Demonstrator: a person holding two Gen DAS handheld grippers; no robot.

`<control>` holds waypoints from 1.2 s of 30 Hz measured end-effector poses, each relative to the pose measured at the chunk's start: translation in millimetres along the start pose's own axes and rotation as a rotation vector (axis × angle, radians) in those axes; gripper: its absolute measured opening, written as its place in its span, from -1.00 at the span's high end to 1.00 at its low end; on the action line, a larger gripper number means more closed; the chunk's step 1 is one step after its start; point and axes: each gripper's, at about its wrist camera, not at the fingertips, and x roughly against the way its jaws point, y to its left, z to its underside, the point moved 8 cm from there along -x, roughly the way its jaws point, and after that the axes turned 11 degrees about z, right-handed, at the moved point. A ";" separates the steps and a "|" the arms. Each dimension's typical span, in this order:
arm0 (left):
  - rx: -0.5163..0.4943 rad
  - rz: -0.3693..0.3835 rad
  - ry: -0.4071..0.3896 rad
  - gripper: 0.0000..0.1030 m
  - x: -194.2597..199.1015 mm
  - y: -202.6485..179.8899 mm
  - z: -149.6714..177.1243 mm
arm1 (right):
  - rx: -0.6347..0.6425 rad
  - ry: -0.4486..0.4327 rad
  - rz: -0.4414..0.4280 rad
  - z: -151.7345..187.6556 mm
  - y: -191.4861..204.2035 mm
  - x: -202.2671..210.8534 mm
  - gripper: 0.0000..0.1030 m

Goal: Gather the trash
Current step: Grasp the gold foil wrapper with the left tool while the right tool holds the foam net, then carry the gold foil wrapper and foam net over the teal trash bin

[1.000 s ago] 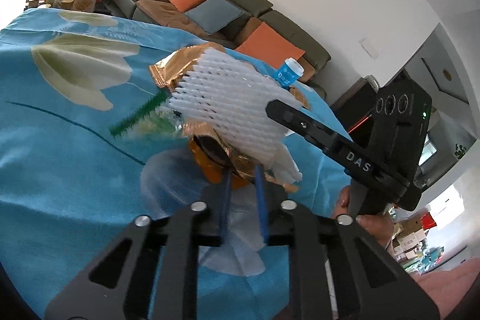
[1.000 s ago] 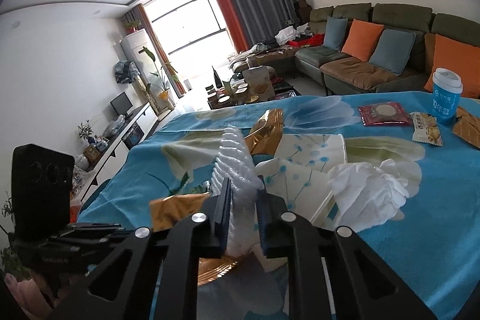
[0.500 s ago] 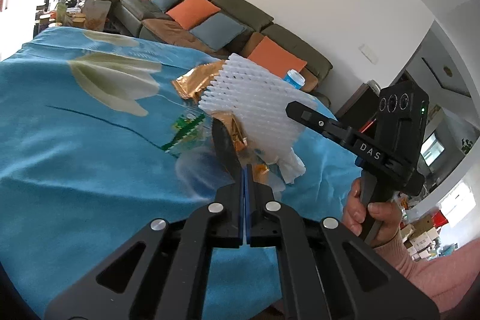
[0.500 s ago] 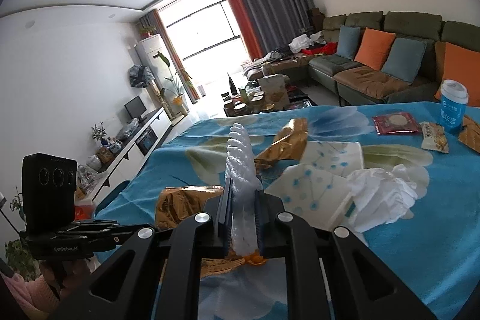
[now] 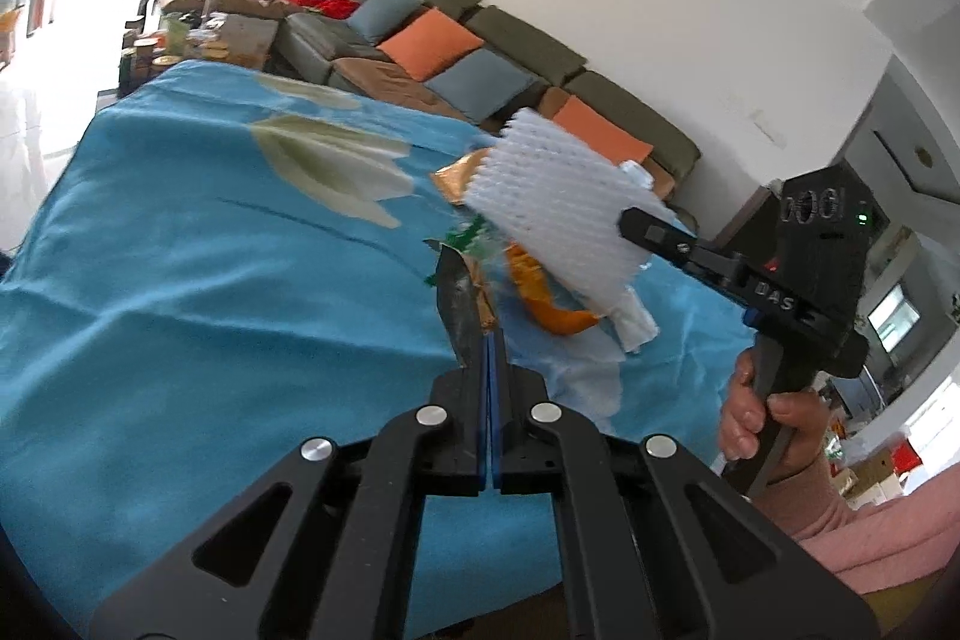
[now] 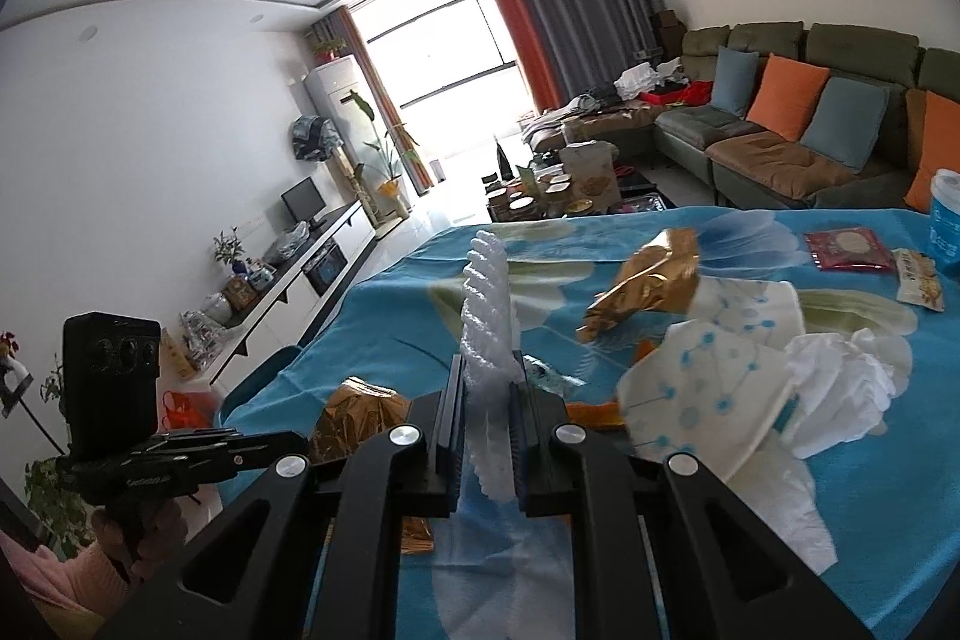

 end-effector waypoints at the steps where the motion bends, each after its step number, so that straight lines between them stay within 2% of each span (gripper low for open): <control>1: 0.011 -0.004 0.007 0.97 1.5 4.5 2.4 | 0.002 0.001 -0.008 0.7 2.9 -0.6 0.77; 3: 0.028 -0.023 0.015 0.86 1.5 12.6 5.5 | 0.012 0.002 -0.018 1.9 8.6 -1.6 0.77; 5: 0.046 -0.030 0.031 0.46 -0.2 20.0 11.6 | 0.022 0.005 -0.024 3.1 13.4 -2.7 0.77; 7: 0.059 -0.028 0.040 0.23 -3.1 23.5 16.9 | 0.029 0.012 -0.031 4.7 16.7 -4.7 0.77; 9: 0.063 -0.025 0.051 0.19 -6.2 25.6 19.4 | 0.032 0.022 -0.035 6.7 17.1 -8.7 0.77; 11: 0.070 -0.033 0.066 0.05 -10.6 28.3 23.1 | 0.032 0.035 -0.040 9.7 18.4 -11.9 0.77; 13: 0.068 -0.041 0.078 0.05 -14.0 30.2 27.1 | 0.035 0.042 -0.044 11.1 20.5 -13.9 0.77; 16: 0.065 -0.059 0.087 0.10 -20.0 33.5 31.4 | 0.039 0.045 -0.053 10.9 21.8 -14.1 0.77; 18: 0.063 -0.068 0.080 0.23 -20.2 34.5 30.8 | 0.043 0.043 -0.060 12.9 24.3 -11.4 0.77; 20: 0.074 -0.063 0.083 0.79 -22.7 36.0 30.7 | 0.052 0.036 -0.065 11.1 26.8 -9.2 0.77; 21: 0.080 -0.064 0.087 0.90 -23.9 37.5 31.7 | 0.056 0.031 -0.067 10.8 28.8 -7.4 0.77; 25: 0.050 -0.073 0.059 0.98 -18.9 32.2 28.4 | 0.071 0.012 -0.080 4.6 35.6 -0.8 0.77; 36: -0.005 -0.112 -0.039 0.99 26.5 24.3 6.0 | 0.112 0.004 -0.149 -6.5 66.4 -4.4 0.77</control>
